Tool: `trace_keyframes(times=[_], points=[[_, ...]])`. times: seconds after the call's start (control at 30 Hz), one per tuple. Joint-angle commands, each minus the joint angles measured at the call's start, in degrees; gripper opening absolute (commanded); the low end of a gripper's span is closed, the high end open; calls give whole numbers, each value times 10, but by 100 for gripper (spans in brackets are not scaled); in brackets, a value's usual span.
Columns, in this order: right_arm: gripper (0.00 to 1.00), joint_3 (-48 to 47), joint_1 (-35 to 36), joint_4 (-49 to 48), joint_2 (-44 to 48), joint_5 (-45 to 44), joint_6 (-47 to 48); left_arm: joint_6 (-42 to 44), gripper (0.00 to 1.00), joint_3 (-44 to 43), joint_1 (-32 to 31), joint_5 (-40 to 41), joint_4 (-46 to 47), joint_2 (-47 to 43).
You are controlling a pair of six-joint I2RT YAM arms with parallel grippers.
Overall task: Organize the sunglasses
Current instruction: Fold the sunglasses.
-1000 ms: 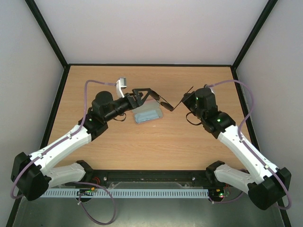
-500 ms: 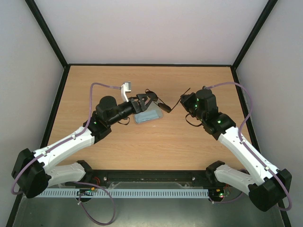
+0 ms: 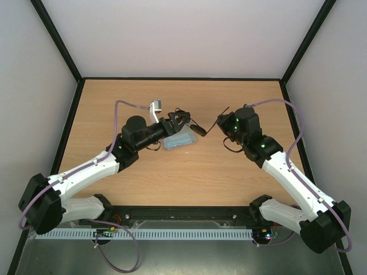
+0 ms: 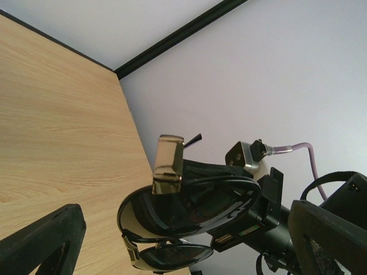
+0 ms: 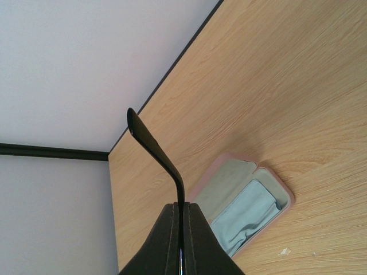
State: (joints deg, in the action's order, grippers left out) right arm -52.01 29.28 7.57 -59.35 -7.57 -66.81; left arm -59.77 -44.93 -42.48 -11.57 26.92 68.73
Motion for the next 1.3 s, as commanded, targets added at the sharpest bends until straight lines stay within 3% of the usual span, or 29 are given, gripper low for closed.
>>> trace_keyframes(times=[0.0, 0.73, 1.0, 1.27], points=[[1, 7, 4, -12, -6, -8, 5, -12, 100, 3, -2, 19, 28, 8], [1, 14, 11, -12, -18, -18, 13, -22, 99, -11, -4, 38, 22, 40], [1, 17, 11, -11, -21, -20, 15, -25, 74, -13, -4, 28, 28, 51], [1, 20, 11, -13, -20, -20, 14, -25, 63, -16, -4, 28, 24, 54]])
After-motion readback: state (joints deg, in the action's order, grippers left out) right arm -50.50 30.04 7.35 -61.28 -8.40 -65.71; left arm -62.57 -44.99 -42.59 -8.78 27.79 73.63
